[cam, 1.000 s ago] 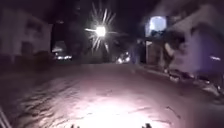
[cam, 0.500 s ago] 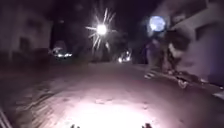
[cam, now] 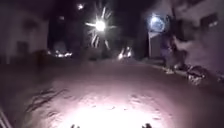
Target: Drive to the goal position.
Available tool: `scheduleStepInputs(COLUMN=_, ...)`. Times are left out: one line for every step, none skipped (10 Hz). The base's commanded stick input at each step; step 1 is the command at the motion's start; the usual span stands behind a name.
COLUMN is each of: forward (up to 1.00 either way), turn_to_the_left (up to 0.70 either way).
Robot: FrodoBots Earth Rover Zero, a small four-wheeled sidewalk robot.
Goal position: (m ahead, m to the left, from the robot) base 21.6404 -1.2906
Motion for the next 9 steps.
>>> scheduleStepInputs(forward=0.70, turn_to_the_left=0.00)
scheduleStepInputs(forward=0.70, turn_to_the_left=0.00)
scheduleStepInputs(forward=0.70, turn_to_the_left=0.00)
scheduleStepInputs(forward=0.70, turn_to_the_left=-0.02)
scheduleStepInputs(forward=0.70, turn_to_the_left=-0.10)
scheduleStepInputs(forward=0.70, turn_to_the_left=-0.33)
scheduleStepInputs(forward=0.70, turn_to_the_left=-0.24)
scheduleStepInputs(forward=0.70, turn_to_the_left=-0.07)
scheduleStepInputs(forward=0.70, turn_to_the_left=0.00)
